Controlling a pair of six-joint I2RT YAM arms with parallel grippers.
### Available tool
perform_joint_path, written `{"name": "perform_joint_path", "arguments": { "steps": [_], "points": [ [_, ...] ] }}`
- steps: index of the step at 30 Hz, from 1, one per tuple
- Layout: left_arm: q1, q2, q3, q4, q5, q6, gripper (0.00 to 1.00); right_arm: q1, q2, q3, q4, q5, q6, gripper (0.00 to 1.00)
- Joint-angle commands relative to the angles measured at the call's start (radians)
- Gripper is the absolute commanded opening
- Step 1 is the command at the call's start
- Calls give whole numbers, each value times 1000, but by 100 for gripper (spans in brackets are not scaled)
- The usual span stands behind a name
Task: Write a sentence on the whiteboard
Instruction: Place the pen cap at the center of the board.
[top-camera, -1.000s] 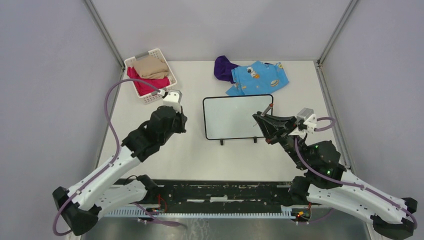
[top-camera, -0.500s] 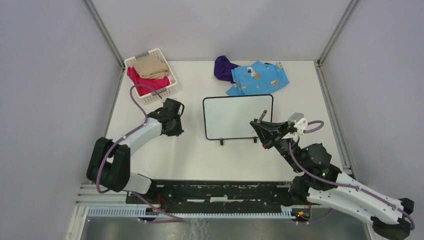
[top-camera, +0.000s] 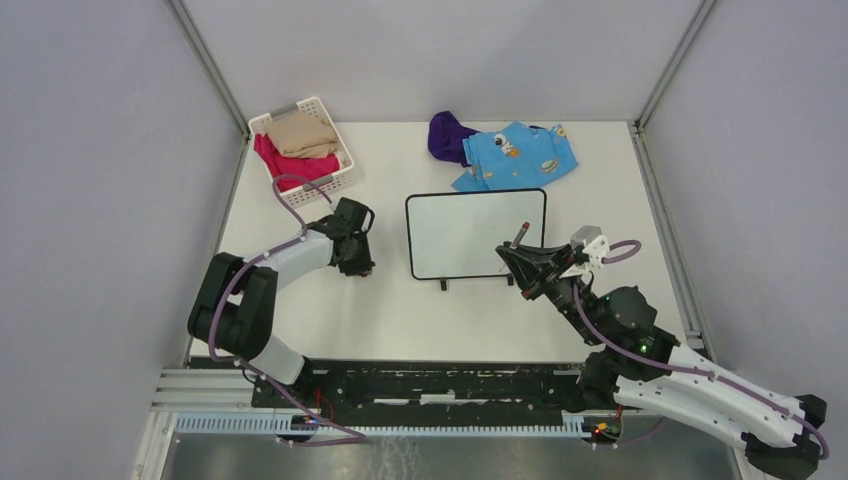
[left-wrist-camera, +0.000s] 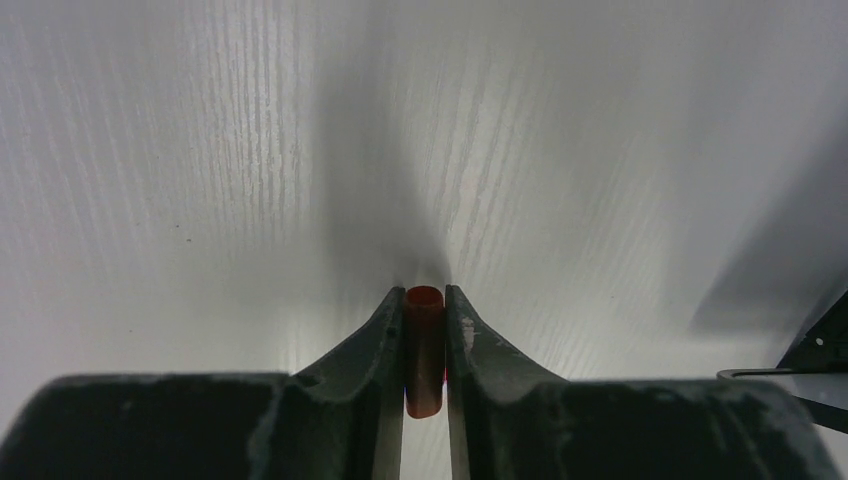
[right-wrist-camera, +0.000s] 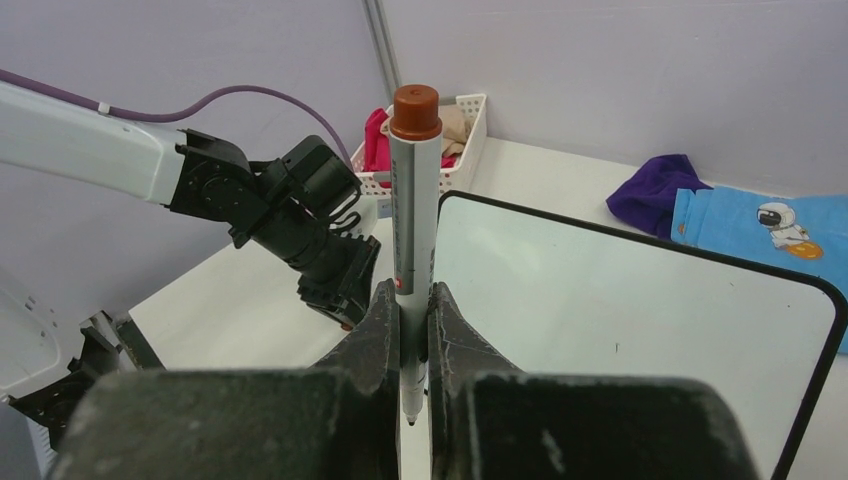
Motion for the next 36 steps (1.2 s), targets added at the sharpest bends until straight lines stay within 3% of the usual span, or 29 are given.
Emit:
{"name": "perform_joint_path", "arguments": {
  "steps": [1, 6, 11, 16, 20, 22, 25, 28, 31, 36],
  "points": [
    [0, 28, 16, 39, 26, -25, 27, 0, 9, 21, 16, -4, 12, 0],
    [0, 37, 14, 43, 35, -26, 29, 0, 12, 28, 10, -6, 11, 0],
    [-2, 26, 12, 44, 40, -28, 39, 1, 9, 32, 3, -6, 8, 0],
    [-1, -91, 23, 15, -31, -45, 61, 0, 5, 45, -10, -9, 7, 0],
    [-2, -278, 46, 1, -98, -50, 82, 0, 6, 58, -6, -20, -1, 0],
    [-5, -399, 40, 43, -88, -22, 86, 0, 4, 56, 13, -25, -8, 0],
    [-8, -588, -1, 166, 18, 31, 99, -1, -6, 37, 85, -42, -18, 0],
    [-8, -721, -39, 299, 154, 80, 100, 0, -3, 16, 164, -72, -13, 0],
    [-13, -755, -35, 341, 206, 92, 100, 0, 27, 12, 217, -93, -1, 0],
    [-33, -739, -102, 640, 701, 19, 100, 0, 71, -15, 358, -149, 47, 0]
  ]
}}
